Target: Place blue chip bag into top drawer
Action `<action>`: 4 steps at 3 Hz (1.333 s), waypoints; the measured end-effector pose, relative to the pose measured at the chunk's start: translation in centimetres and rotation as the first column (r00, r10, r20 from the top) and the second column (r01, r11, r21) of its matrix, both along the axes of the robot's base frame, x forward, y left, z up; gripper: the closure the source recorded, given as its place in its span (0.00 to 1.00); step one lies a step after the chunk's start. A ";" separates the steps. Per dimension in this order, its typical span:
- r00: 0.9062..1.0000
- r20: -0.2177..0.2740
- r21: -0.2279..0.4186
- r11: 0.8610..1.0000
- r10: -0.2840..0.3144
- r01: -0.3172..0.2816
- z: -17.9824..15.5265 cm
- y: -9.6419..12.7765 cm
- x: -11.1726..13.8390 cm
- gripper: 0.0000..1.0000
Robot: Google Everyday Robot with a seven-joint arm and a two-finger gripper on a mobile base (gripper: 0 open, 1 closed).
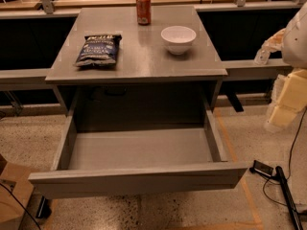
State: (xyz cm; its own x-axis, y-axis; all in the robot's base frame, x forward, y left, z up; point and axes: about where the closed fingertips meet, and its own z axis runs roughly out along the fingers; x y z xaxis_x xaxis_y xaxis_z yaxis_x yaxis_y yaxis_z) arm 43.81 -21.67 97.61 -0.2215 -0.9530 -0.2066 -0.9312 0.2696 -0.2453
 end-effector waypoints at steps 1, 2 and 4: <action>1.000 0.000 0.000 1.000 0.000 0.000 0.0 0.0 0.0 0.00; 0.999 -0.025 0.082 0.996 -0.026 0.028 -1.1 1.7 1.0 0.00; 0.999 -0.021 0.163 0.986 -0.032 0.035 -1.7 2.9 2.2 0.00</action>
Offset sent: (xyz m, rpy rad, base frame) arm 0.0274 0.0419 -0.0305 0.2149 0.0847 -0.0705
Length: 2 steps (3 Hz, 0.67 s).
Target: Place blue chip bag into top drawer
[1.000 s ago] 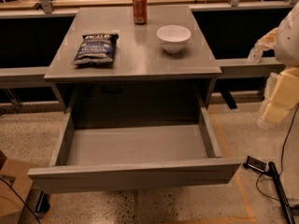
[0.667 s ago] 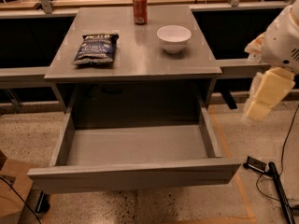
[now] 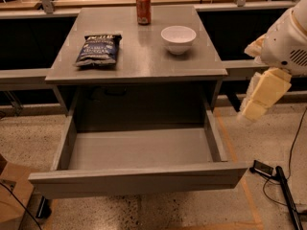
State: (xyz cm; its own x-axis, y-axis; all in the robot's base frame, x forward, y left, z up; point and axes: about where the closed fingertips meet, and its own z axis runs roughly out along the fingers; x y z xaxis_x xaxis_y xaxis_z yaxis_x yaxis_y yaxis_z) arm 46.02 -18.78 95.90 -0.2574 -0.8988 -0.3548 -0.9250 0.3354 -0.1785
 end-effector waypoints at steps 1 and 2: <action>0.997 0.070 0.133 0.990 0.038 -0.047 0.3 4.1 4.3 0.00; 0.984 0.159 0.280 0.952 0.082 -0.125 1.4 10.0 10.2 0.00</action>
Offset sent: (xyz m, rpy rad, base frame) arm 0.1599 0.1626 0.0291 0.4618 -0.2229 0.1885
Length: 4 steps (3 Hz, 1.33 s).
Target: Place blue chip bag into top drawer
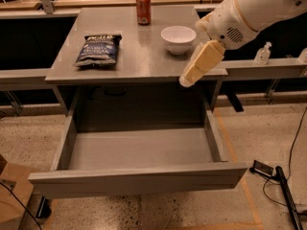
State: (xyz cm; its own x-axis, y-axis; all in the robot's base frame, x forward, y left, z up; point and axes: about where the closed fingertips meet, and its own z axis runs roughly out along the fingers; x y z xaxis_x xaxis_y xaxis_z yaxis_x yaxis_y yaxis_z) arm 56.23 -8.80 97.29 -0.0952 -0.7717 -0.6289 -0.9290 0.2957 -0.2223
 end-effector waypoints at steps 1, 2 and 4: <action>1.000 0.000 0.000 1.000 0.000 0.000 0.0 0.0 0.0 0.00; 1.000 -0.010 0.072 0.997 -0.024 0.025 -1.4 1.9 1.3 0.00; 0.999 0.012 0.267 0.963 -0.042 0.037 -4.5 10.8 9.9 0.00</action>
Offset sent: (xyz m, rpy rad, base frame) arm 0.0472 0.0579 -0.0473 0.2410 0.0330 -0.0871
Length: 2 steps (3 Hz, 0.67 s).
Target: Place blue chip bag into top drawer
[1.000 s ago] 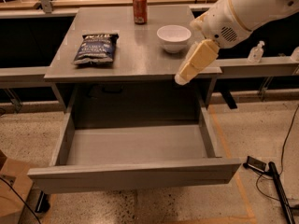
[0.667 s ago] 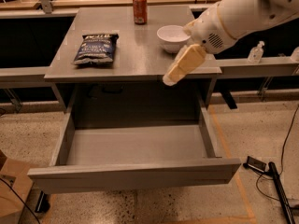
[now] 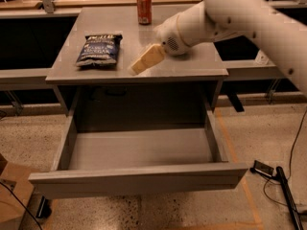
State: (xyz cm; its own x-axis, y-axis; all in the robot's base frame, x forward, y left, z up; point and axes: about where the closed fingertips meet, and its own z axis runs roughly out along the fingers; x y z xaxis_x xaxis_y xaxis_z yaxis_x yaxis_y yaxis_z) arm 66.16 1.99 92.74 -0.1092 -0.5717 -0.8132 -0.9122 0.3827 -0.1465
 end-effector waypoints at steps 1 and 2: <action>1.000 0.018 0.067 0.998 0.006 -0.007 -0.9 5.7 4.9 0.00; 1.000 0.018 0.067 0.998 0.007 -0.008 -0.9 5.7 4.9 0.00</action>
Offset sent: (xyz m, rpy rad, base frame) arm 0.0399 0.0410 -0.0074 0.0520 -0.0143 -0.0022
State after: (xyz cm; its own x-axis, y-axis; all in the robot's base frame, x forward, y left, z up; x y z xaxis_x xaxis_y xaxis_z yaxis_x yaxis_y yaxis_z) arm 71.07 7.73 91.89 -0.0901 -0.5165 -0.8516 -0.9127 0.3851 -0.1370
